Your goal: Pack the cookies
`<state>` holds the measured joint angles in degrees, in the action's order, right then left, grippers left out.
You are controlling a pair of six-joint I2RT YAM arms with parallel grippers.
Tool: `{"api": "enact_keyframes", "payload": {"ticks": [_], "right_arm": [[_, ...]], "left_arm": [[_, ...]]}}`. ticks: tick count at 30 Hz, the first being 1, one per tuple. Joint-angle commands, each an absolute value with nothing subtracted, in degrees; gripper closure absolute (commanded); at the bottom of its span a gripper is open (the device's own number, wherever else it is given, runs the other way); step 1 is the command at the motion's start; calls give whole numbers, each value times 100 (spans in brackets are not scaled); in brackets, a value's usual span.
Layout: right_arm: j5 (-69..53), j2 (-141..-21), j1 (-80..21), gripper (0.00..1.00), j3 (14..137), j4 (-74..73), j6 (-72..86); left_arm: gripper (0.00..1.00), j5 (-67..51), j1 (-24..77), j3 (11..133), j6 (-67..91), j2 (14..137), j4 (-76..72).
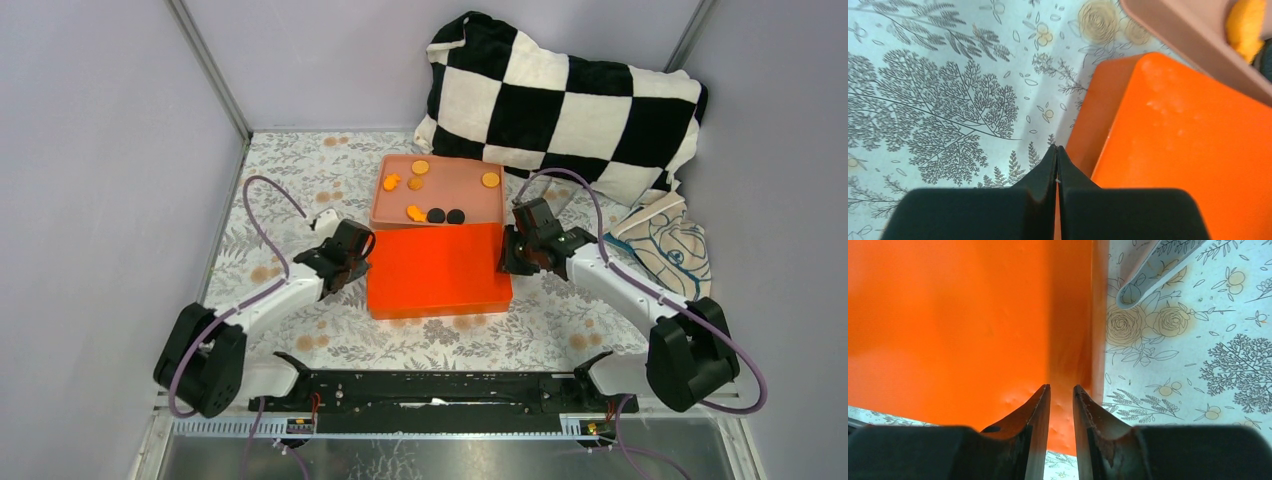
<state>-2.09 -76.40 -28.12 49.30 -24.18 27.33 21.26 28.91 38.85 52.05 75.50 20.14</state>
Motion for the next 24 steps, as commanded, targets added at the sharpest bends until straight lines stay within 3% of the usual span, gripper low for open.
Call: {"api": "enact_keyframes", "payload": {"ticks": [1, 8, 15, 22, 24], "right_arm": [[-30, -7192, -2837, 68, 5445, -2524, 2654], [195, -6600, -2848, 62, 5987, -2638, 2442], [568, -5938, -2848, 59, 5960, -2733, 2425], [988, -5966, -2840, 57, 5879, -2994, 2391], [949, -5914, -2845, 51, 5826, -2940, 2394]], "left_arm": [[100, 2687, 2926, 4151, 5018, 6943, 2229], [92, 3038, 3073, 4541, 4740, 5434, 2951], [63, 2859, 3217, 4667, 4448, 4066, 3002], [59, 2801, 3212, 4686, 4412, 4023, 3051], [57, 2781, 3217, 4700, 4420, 4094, 3048]]}}
